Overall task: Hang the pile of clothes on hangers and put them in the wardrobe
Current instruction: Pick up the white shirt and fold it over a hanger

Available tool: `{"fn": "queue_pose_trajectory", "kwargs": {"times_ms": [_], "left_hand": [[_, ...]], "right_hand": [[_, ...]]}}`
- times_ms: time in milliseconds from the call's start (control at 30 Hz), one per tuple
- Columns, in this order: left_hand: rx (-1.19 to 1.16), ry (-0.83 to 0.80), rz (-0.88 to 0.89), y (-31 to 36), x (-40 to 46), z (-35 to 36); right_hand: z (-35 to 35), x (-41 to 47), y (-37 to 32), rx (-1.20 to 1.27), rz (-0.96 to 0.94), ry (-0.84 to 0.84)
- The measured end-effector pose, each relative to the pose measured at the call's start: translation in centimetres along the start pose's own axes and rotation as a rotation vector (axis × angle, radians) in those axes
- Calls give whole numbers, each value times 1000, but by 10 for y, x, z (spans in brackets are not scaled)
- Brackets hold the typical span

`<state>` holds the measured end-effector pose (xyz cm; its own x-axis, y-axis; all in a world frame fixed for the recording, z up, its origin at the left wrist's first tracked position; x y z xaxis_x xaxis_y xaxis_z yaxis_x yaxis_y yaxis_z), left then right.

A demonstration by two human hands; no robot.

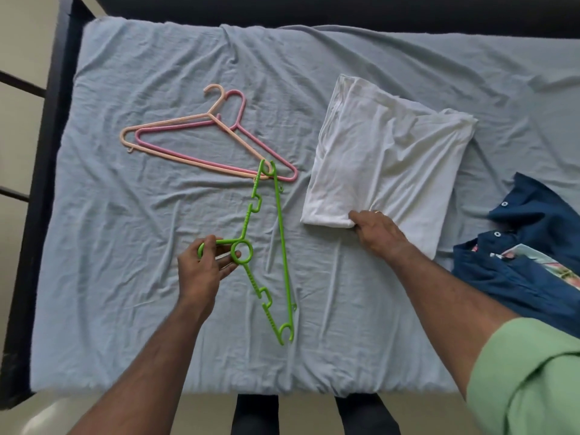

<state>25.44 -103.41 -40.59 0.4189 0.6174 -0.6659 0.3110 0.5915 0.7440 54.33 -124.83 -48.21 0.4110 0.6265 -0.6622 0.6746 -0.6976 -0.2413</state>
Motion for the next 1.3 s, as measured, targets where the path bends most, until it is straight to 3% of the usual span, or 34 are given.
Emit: {"fn": "queue_pose_trajectory", "kwargs": {"times_ms": [133, 300, 467, 600, 733, 800, 933, 1067, 1167, 1233, 1300], "left_hand": [[-27, 5, 2, -6, -14, 5], [-5, 70, 4, -11, -30, 13], [32, 146, 31, -19, -45, -8], [77, 175, 60, -22, -58, -29], [95, 194, 65, -26, -64, -51], [34, 161, 38, -29, -67, -49], [78, 4, 86, -24, -72, -17], [-17, -209, 77, -19, -75, 26], [34, -23, 13, -37, -59, 13], [313, 212, -122, -66, -50, -14], [431, 268, -357, -99, -49, -33]], "right_hand": [[-12, -9, -24, 227, -61, 23], [3, -22, -96, 289, -160, 44], [48, -29, -180, 334, -78, 12], [77, -34, -246, 436, -173, -142], [100, -35, -274, 641, -357, -473], [110, -35, -261, 698, -389, -471], [91, -72, -223, 1065, -307, -353], [93, -94, -201, 1161, -288, -441], [101, -99, -196, 1218, -233, -454], [102, -98, -191, 1287, -159, -298], [103, -89, -181, 1317, -80, -117]]}}
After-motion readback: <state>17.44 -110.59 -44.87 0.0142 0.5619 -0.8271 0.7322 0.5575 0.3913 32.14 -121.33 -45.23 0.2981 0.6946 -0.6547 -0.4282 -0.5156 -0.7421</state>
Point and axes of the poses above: each hand's wrist, its own x-axis towards the middle knuckle, its own z-axis out of the palm, y = z × x, the point moved 6 cm from there along x, towards the middle knuckle, and after that the axes turned 12 degrees about -y, right-handed, at the moved point
